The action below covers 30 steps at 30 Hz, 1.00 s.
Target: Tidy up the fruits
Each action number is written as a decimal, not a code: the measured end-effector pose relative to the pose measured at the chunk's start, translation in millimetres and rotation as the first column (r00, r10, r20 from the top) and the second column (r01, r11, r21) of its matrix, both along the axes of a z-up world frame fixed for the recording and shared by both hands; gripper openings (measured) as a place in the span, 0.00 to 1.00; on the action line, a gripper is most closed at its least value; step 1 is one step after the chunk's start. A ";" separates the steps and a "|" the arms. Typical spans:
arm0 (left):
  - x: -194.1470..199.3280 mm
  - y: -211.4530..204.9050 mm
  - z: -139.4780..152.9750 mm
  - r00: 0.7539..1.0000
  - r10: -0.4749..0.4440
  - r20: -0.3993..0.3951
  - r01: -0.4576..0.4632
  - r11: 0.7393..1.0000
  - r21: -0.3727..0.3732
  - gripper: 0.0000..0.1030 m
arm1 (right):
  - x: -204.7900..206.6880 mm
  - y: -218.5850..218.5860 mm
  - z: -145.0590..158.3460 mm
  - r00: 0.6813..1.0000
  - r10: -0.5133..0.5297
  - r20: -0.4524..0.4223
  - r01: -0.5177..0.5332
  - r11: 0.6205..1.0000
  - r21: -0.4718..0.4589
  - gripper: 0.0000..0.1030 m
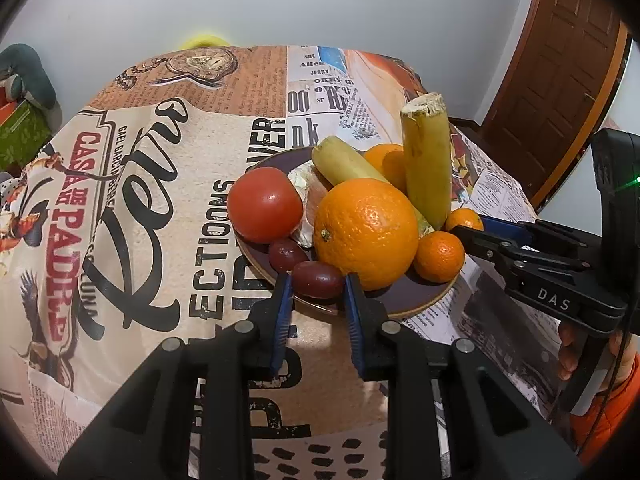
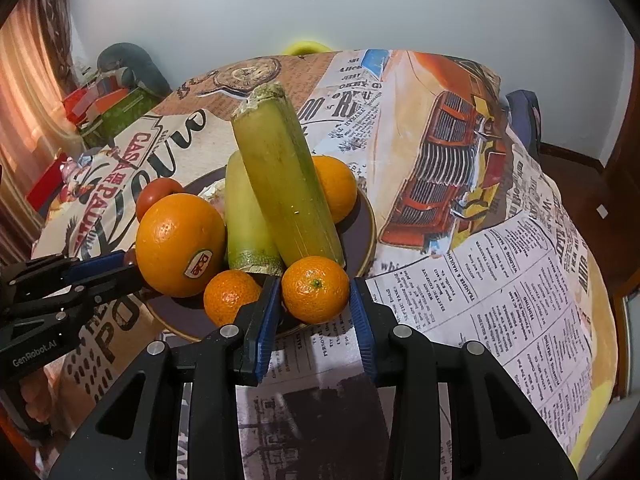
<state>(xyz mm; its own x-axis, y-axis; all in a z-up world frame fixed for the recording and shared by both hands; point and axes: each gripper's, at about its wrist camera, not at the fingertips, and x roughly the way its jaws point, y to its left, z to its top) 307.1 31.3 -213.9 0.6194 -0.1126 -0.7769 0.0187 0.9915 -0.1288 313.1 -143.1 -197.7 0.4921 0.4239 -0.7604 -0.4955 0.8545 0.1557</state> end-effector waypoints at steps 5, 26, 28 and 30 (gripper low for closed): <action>-1.0 -0.7 -0.4 1.000 0.000 -0.005 0.000 1.000 -0.002 0.29 | 0.9 -3.0 1.1 1.000 -0.011 0.005 0.011 1.000 -0.008 0.42; -113.2 -16.6 138.5 0.953 0.015 0.304 -0.018 1.000 0.008 0.29 | -101.7 -45.1 135.5 0.962 -0.071 0.264 0.025 0.985 0.172 0.42; -131.0 -19.3 157.9 0.936 0.017 0.353 -0.024 1.000 0.017 0.29 | -121.0 -48.0 155.1 0.947 -0.078 0.312 0.017 0.981 0.194 0.42; -155.4 -23.6 179.7 0.908 0.020 0.418 -0.040 0.998 0.038 0.29 | -140.2 -50.7 172.2 0.930 -0.086 0.357 0.011 0.978 0.207 0.42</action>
